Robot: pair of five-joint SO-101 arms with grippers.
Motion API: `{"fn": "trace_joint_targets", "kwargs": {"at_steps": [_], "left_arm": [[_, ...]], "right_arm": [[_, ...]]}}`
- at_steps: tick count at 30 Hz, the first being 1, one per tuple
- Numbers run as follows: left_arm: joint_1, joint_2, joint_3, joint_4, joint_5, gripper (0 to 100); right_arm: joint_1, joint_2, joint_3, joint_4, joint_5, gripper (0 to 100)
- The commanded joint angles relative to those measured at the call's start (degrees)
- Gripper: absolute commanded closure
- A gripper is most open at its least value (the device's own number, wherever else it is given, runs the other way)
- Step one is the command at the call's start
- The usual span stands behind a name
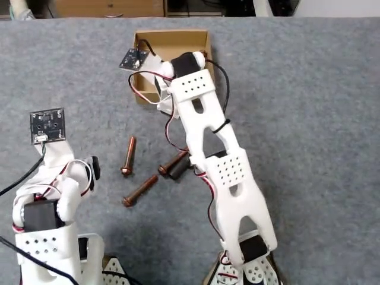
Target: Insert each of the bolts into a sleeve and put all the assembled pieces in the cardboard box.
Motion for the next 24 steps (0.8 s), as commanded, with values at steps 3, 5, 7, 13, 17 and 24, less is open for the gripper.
{"fn": "trace_joint_targets", "kwargs": {"at_steps": [3,5,7,13,17,24], "left_arm": [[-0.53,-0.66,-0.26,0.0,-0.79,85],[-0.26,-0.66,-0.26,0.0,-0.7,85],[-0.18,-0.66,-0.26,-0.09,-0.62,85],[-0.18,-0.66,-0.26,-0.35,-0.62,85],[-0.18,-0.66,-0.18,-0.35,-0.62,85],[-0.53,-1.01,3.16,-2.81,-0.62,85]], "right_arm": [[3.82,-2.51,3.74,1.41,0.35,86.6],[4.7,-2.77,5.32,1.23,0.44,82.6],[4.97,-2.86,6.2,1.23,0.7,80.3],[3.74,-2.68,6.29,0.26,2.46,80.0],[2.95,-0.13,5.67,-1.41,2.81,80.0],[2.68,4.09,5.76,-5.98,2.55,80.0]]}}
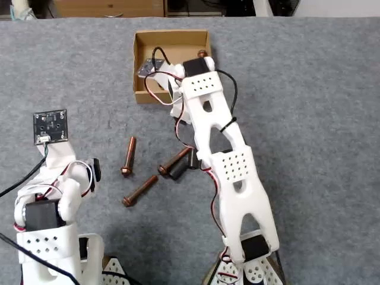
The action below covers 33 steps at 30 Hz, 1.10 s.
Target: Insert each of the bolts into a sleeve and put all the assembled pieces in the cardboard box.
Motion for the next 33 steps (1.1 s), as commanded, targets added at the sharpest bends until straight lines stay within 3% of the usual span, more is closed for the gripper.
{"fn": "trace_joint_targets", "kwargs": {"at_steps": [1,18,24,33], "left_arm": [[-0.53,-0.84,1.58,-2.55,-0.09,85],[-0.18,-0.48,2.55,-4.84,-0.09,85],[-0.53,-0.92,5.01,-6.77,0.0,85],[-0.62,-0.92,4.57,-6.77,0.0,85]], "right_arm": [[-1.1,0.13,-0.57,-2.73,0.35,80.0],[-2.24,1.8,-0.84,-4.84,1.58,80.5],[-2.95,4.26,-4.26,-4.4,3.6,96.3],[-2.68,3.91,-4.62,-3.08,3.6,97.6]]}}
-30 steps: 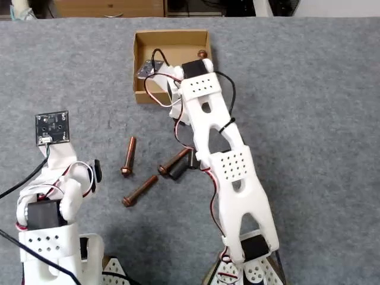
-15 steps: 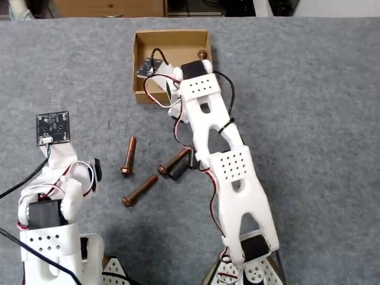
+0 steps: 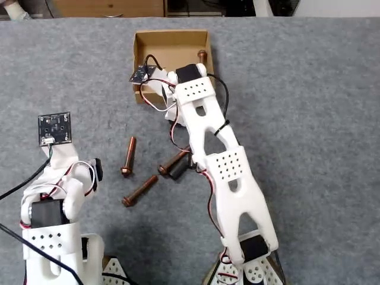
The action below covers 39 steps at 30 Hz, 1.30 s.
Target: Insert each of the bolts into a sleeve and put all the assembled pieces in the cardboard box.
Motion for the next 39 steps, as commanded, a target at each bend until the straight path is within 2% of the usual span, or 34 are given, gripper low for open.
{"fn": "trace_joint_targets", "kwargs": {"at_steps": [1,7,11,14,19,24,30,34,39], "left_arm": [[-0.62,-0.13,-1.85,-0.53,0.0,85],[-4.13,1.1,-13.01,8.88,-0.7,85],[-5.36,9.36,-19.69,14.42,-4.22,85],[-5.71,18.51,-24.18,16.35,-5.01,85],[-5.27,32.48,-33.67,19.08,-5.27,85],[2.9,41.27,-39.56,20.92,-4.84,85],[16.53,49.19,-38.24,17.05,1.85,85],[17.14,55.96,-34.11,6.77,2.29,85],[16.18,62.99,-33.32,-2.9,2.37,85]], "right_arm": [[-0.75,-1.01,-2.68,1.23,0.7,97.6],[-0.57,-4.18,-13.32,9.49,0.35,99.6],[0.31,-9.98,-13.85,9.41,-1.93,99.7],[0.31,-16.92,-7.78,9.41,-3.08,99.7],[0.84,-34.51,11.21,9.41,-3.25,99.7],[5.23,-53.49,31.87,9.05,-3.87,99.7],[13.58,-69.14,53.76,3.69,-3.43,99.7],[18.59,-76.97,69.49,-4.31,-2.46,99.7],[20.7,-86.64,88.66,-15.65,-1.41,99.7]]}}
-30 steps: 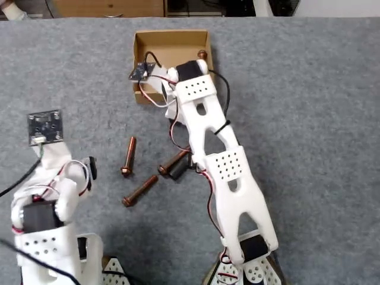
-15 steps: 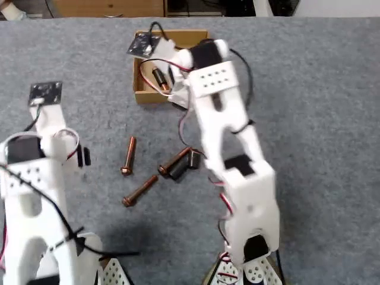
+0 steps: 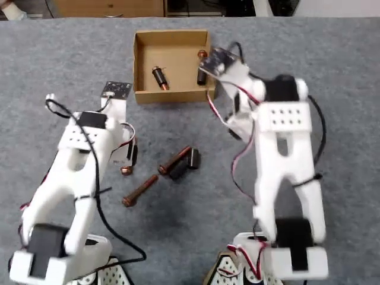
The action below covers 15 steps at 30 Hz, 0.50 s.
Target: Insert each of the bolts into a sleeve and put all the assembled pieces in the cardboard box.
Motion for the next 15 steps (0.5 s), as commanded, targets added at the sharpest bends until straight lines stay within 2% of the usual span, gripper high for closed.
{"fn": "trace_joint_targets", "kwargs": {"at_steps": [1,7,15], "left_arm": [[0.09,2.51,-0.18,-6.51,0.7,85],[0.88,3.3,0.26,-10.99,0.7,85],[0.35,3.38,4.84,-11.16,0.7,85]], "right_arm": [[1.45,-8.48,12.26,-8.09,0.7,99.7],[2.07,-15.52,23.08,-14.77,0.7,99.7],[2.33,-16.04,23.96,-15.03,0.62,99.7]]}}
